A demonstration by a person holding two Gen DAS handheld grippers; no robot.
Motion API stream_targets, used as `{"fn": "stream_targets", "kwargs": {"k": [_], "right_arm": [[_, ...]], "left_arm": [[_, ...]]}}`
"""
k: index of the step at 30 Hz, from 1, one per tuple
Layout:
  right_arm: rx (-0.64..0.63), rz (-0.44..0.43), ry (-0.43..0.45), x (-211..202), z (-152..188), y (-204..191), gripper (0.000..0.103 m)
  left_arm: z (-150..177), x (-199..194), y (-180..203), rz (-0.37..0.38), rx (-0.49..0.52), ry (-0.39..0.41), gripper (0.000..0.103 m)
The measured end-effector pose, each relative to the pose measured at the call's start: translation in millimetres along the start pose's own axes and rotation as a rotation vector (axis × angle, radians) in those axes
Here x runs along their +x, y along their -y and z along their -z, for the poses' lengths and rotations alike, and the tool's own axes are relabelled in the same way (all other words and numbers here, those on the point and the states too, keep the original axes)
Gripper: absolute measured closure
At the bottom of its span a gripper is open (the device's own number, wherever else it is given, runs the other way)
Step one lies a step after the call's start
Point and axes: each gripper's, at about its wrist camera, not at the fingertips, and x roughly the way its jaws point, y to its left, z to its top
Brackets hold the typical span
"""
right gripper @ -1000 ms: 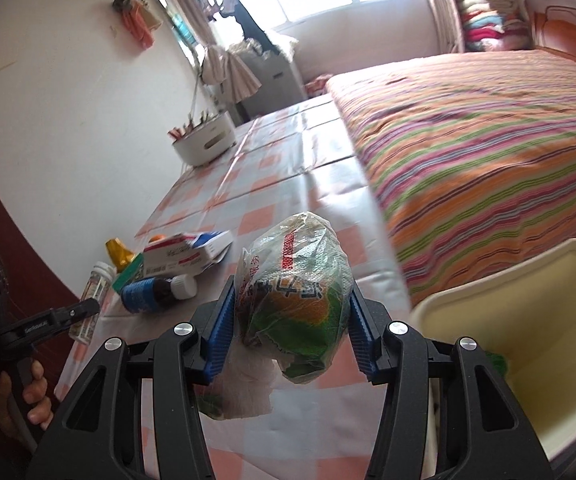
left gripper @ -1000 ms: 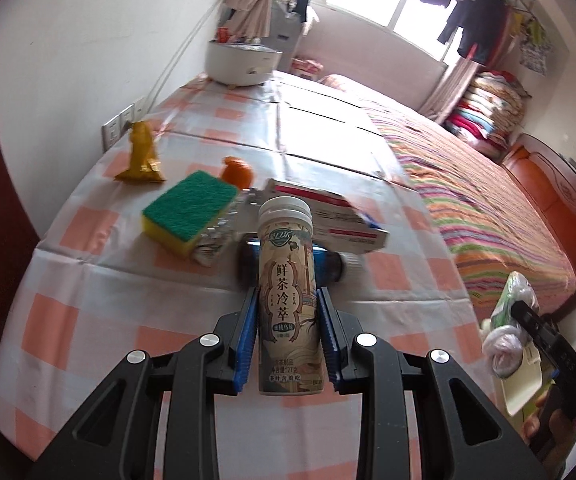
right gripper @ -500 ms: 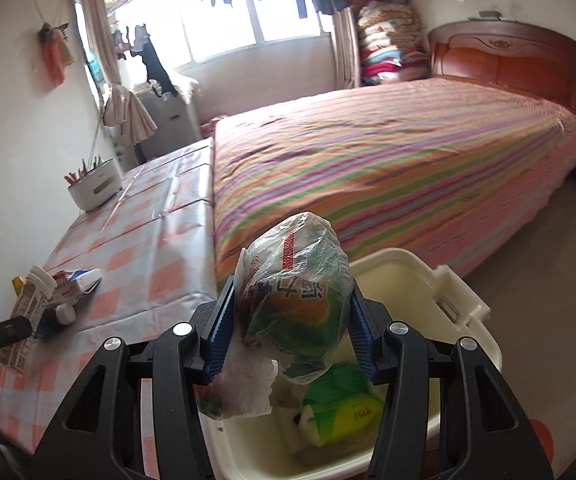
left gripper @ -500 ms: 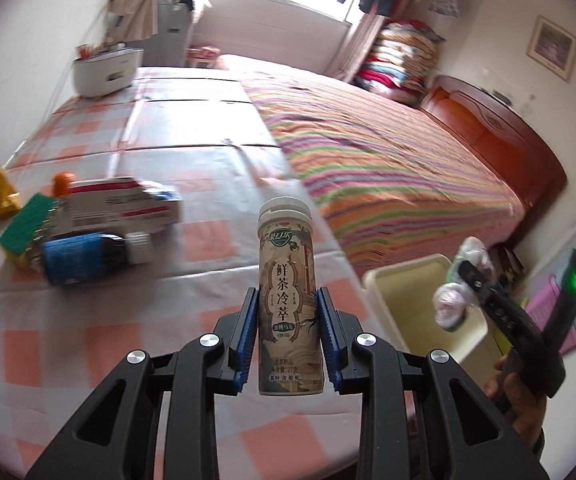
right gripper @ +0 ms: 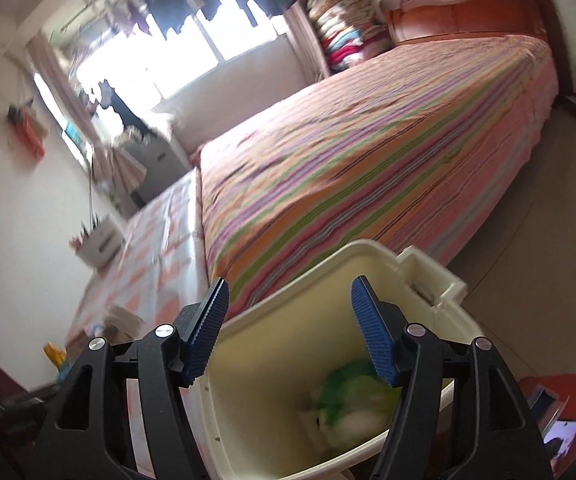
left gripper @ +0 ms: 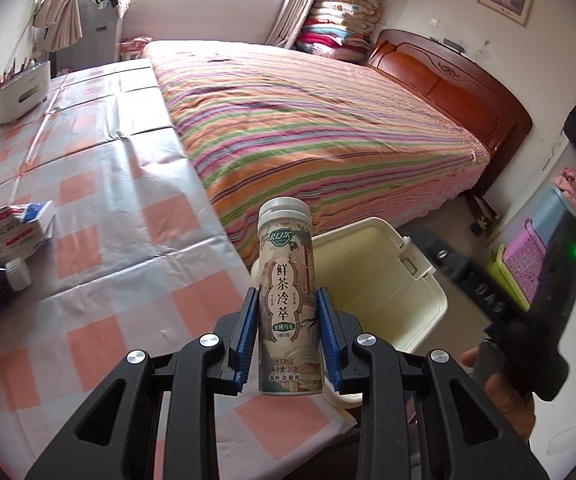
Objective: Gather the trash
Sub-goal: 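Open both tools to drop bottle and bag into the bin, then move both tools back toward the blue bottle and sponge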
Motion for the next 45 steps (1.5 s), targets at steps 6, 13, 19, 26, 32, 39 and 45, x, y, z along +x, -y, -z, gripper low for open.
{"fn": "stream_targets", "kwargs": {"k": [6,13,19,26,32,39,45], "right_arm": [[0.103,-0.016,0.158,-32,-14,21,0.035],[0.153,-0.035,0.243,-46,-14,29,0.033],[0.160,-0.045,0.248,-41,-10,24,0.033],[0.144,-0.057,0.258,-40,-9,22,0.033],[0.079,-0.082,0.227,-29,-5,-6,0.032],[-0.033,-0.126,0.151,-6,14,-61,0.029],[-0.163,-0.180,0.078,14,41,-122,0.029]], "left_arm": [[-3,44,19,0.027,0.034,-0.083,0.075],[-1,82,44,0.055,0.070,-0.159,0.075],[0,95,61,0.081,0.097,-0.157,0.067],[3,79,53,0.093,0.077,-0.123,0.040],[2,26,5,0.032,0.004,-0.003,0.036],[16,-17,-70,-0.105,-0.060,0.091,0.032],[29,-37,-135,-0.132,-0.180,0.118,0.032]]}}
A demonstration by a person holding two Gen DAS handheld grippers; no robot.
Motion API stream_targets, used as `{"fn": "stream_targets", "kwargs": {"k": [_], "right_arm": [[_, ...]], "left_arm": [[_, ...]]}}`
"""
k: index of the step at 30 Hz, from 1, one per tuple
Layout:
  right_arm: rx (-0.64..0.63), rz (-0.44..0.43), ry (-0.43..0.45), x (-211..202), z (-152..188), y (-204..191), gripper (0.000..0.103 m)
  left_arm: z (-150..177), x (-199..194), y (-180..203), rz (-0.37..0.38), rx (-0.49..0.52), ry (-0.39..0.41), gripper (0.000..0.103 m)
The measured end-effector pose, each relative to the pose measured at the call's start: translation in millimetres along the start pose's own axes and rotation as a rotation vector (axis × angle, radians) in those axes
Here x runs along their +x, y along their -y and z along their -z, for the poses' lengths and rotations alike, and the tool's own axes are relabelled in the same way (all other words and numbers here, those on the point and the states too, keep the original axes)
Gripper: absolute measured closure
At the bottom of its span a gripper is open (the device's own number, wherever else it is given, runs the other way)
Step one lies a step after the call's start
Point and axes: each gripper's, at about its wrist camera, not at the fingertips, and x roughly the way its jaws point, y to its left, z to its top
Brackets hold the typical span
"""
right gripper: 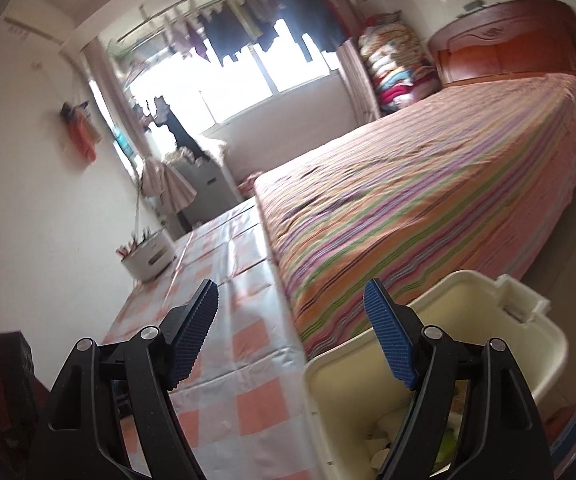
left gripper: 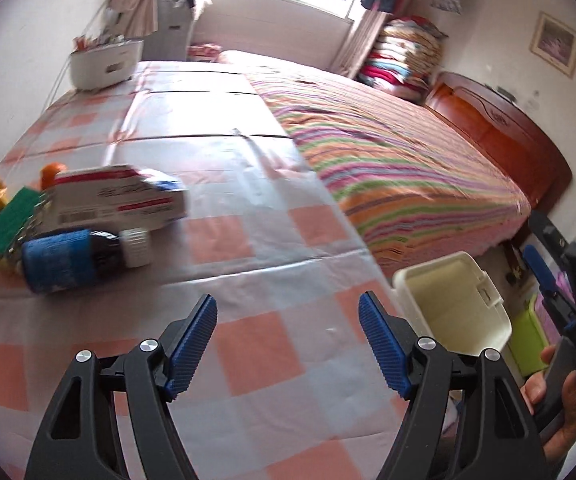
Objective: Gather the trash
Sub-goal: 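Move both tools back toward the blue bottle and sponge, then grasp the blue-labelled dark bottle with the right tool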
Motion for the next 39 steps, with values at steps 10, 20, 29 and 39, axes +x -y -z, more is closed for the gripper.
{"fn": "stream_targets", "kwargs": {"k": [10,20,29,39], "right_arm": [[-0.238,-0.320,-0.226,44,34,-101,0.028],[-0.680,-0.728,-0.523,98,73,-214,0.028],[-0.942,-0.824,-0.733,160,104,-277,0.029],[-1.105,-0.770,-0.848,198,120,-287,0.028]], "left_arm": [[-16,-51,-100,-0.037,-0.122,0.084,0.032],[-23,-85,-170,-0.115,-0.197,0.175,0.032],[-22,-85,-196,-0.131,-0.225,0.159,0.032],[-27,-90,-209,-0.122,-0.222,0.157,0.032]]}}
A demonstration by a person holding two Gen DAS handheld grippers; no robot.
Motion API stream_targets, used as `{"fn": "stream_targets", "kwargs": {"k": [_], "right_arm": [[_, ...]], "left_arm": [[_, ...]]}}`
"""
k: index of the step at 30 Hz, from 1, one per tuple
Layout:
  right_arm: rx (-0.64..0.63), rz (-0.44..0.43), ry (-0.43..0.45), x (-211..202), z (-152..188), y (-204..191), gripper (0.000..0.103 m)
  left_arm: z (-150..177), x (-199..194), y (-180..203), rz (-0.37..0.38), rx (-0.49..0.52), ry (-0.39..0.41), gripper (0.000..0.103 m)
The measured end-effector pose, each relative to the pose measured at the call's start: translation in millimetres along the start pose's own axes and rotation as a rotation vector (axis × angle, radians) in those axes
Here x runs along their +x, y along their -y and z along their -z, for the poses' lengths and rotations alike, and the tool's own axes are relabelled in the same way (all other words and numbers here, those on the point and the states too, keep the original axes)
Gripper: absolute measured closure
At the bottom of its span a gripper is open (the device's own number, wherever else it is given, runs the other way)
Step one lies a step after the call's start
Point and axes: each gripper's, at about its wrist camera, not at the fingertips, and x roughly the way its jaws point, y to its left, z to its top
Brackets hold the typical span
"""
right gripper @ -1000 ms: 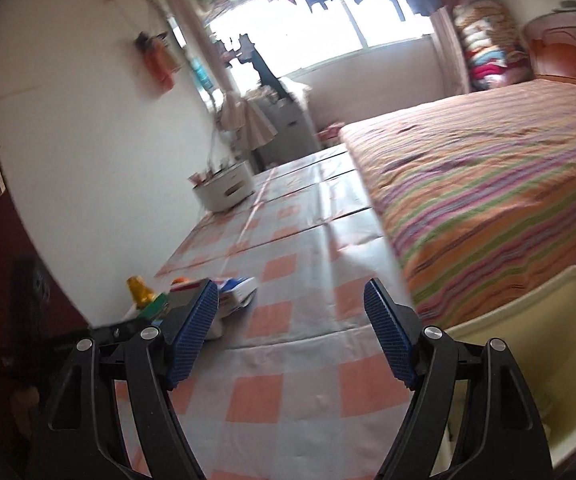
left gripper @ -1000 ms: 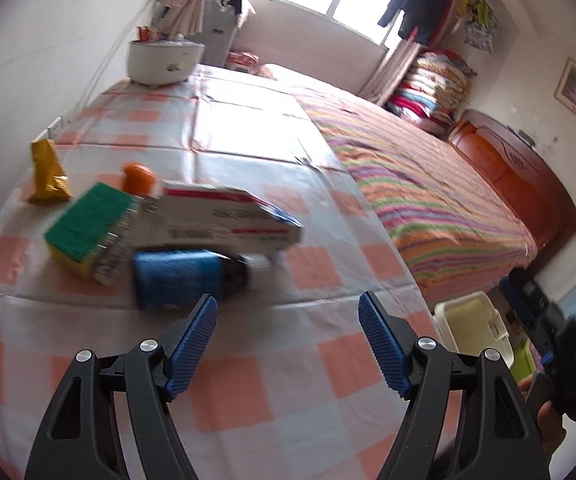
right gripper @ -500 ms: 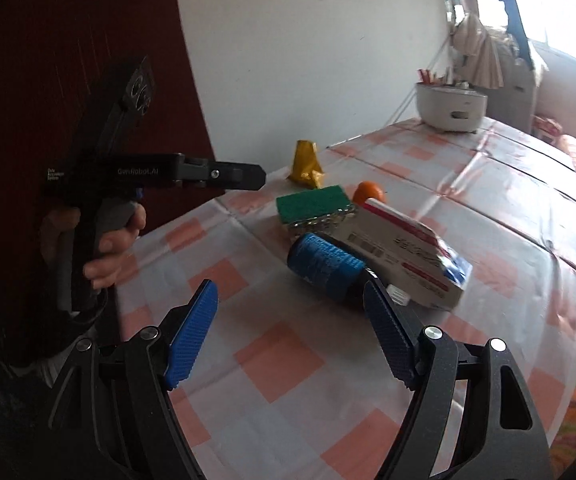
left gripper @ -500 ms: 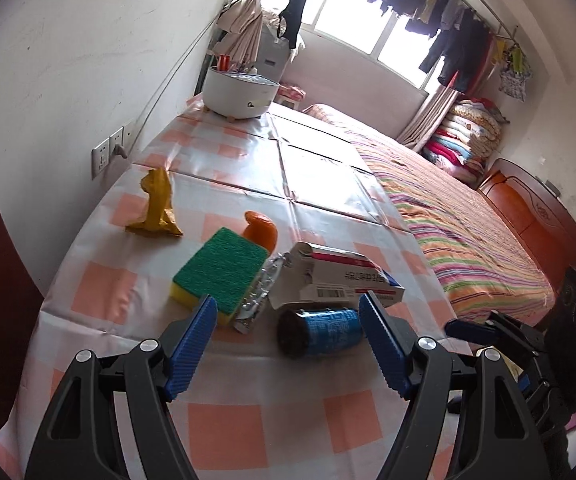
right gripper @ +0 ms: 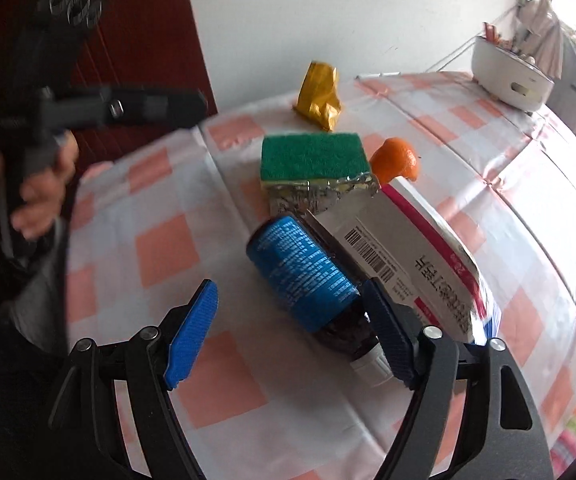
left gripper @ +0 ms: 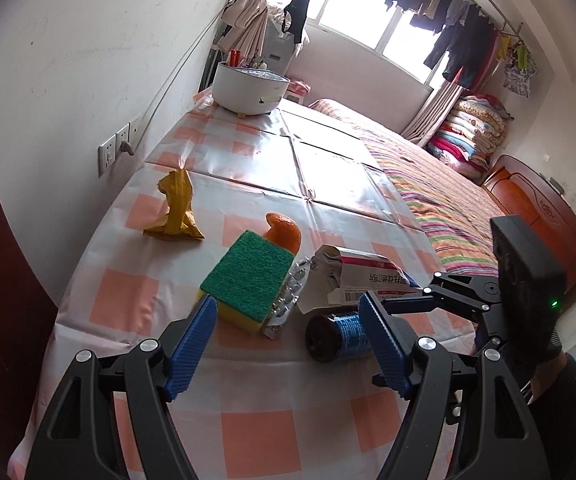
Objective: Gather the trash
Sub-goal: 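Grasp the blue-labelled dark bottle with the right tool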
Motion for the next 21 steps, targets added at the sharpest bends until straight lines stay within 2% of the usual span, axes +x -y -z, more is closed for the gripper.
{"fn": "stream_targets", "kwargs": {"k": [6,9,10,15,16,21], "right_arm": [[-0.063,-0.002,-0.127,21,-12,-3,0.028],[-0.103,0.010,-0.163,28,-15,-7,0.030],[-0.103,0.004,-0.171,29,-16,-8,0.037],[-0.130,0.020,-0.243,46,-18,-13,0.055],[-0.107,-0.001,-0.229,46,-18,-11,0.056],[-0.053,0.009,-0.166,41,-10,-9,0.058]], "left_arm": [[-4,1,-9,0.001,-0.012,-0.008,0.032],[-6,1,-13,-0.002,-0.024,-0.009,0.032],[-7,0,-13,-0.003,-0.027,-0.010,0.032],[-9,0,-17,-0.005,-0.047,-0.012,0.032],[-9,1,-17,-0.005,-0.046,-0.013,0.032],[-9,4,-18,-0.016,-0.046,-0.031,0.032]]}}
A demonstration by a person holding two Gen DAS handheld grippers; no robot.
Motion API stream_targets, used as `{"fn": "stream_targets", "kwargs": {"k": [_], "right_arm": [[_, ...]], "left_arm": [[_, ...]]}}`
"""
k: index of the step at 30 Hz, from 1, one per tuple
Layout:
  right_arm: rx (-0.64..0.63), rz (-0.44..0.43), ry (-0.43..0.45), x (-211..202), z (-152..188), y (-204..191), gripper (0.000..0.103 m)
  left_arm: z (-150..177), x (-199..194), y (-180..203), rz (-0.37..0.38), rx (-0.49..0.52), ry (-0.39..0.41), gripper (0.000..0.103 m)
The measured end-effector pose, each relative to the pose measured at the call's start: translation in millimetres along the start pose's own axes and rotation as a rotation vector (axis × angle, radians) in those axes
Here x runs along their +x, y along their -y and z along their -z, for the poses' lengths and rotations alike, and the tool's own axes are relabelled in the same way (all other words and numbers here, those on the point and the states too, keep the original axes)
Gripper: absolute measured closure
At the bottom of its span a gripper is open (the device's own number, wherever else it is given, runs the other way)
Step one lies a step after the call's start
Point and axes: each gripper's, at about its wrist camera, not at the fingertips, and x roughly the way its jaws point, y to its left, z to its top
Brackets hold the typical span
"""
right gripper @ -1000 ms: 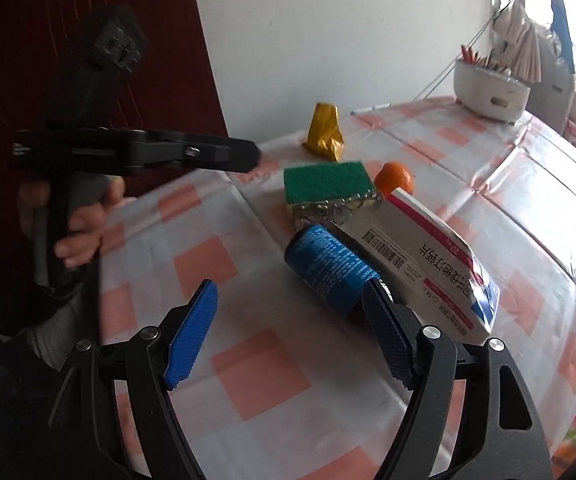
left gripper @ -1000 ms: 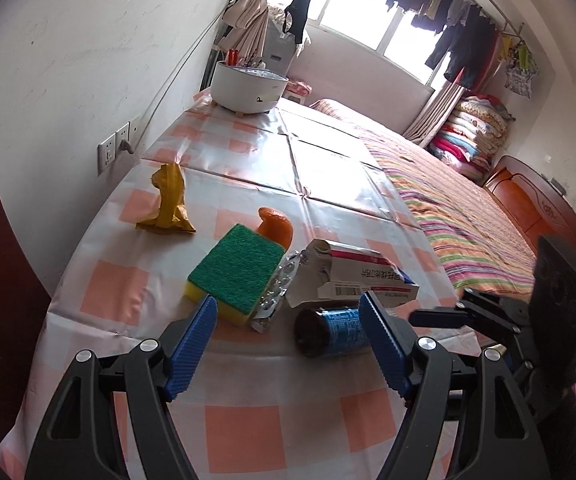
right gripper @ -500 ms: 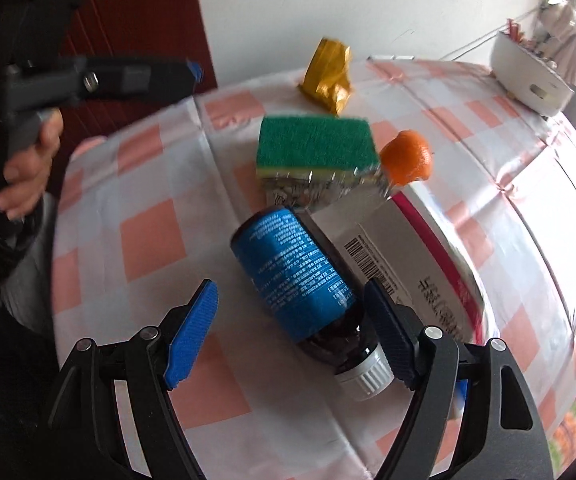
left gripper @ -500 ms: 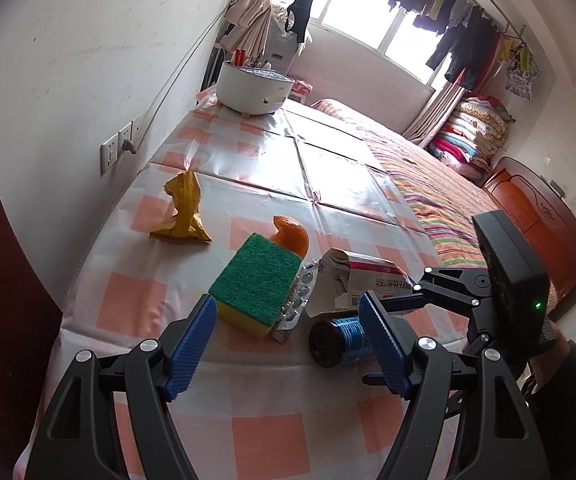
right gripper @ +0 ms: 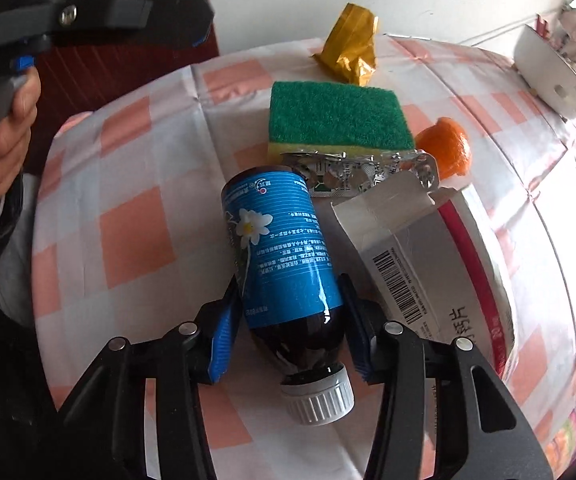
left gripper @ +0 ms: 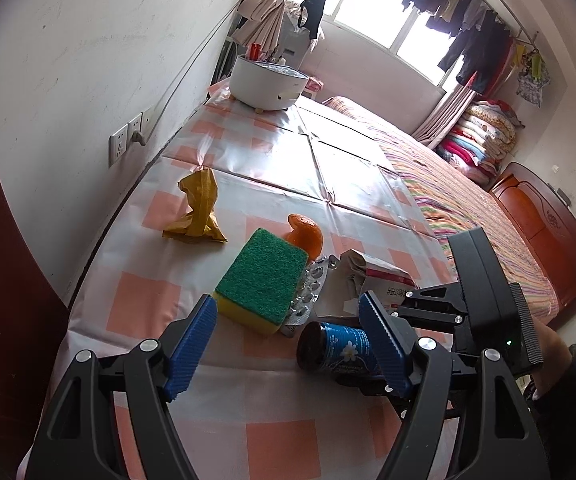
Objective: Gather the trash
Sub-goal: 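Grasp the blue-labelled dark bottle with the right tool, then grasp the crumpled yellow wrapper with the left tool while the right tool holds the bottle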
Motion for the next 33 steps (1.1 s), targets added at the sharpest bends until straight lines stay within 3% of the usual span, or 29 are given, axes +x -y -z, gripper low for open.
{"fn": "stream_targets", "kwargs": {"k": [4,12,15,19,22,28,29,30,33], "right_arm": [[0.095,-0.048,0.089,-14,22,5,0.058],[0.359,-0.174,0.416,-86,102,-7,0.058],[0.405,-0.179,0.499,-109,126,-24,0.058],[0.420,-0.213,0.603,-134,142,-49,0.058],[0.424,-0.218,0.661,-145,146,-60,0.058],[0.464,-0.214,0.693,-145,161,-60,0.058],[0.468,-0.218,0.700,-146,162,-59,0.058],[0.471,-0.223,0.705,-147,164,-58,0.058],[0.472,-0.222,0.727,-154,170,-63,0.058]], "left_arm": [[-1,3,-2,-0.019,0.002,-0.006,0.032],[2,14,-2,-0.045,0.037,-0.037,0.032],[-11,20,-2,-0.057,0.052,-0.015,0.032],[-38,31,-9,-0.136,0.024,0.045,0.032],[-54,50,-16,-0.190,-0.003,0.038,0.032],[-67,95,-30,-0.265,-0.031,-0.023,0.032],[-68,100,-32,-0.275,-0.035,-0.034,0.035],[-68,105,-34,-0.284,-0.037,-0.044,0.047],[-69,121,-40,-0.306,-0.045,-0.086,0.070]]}}
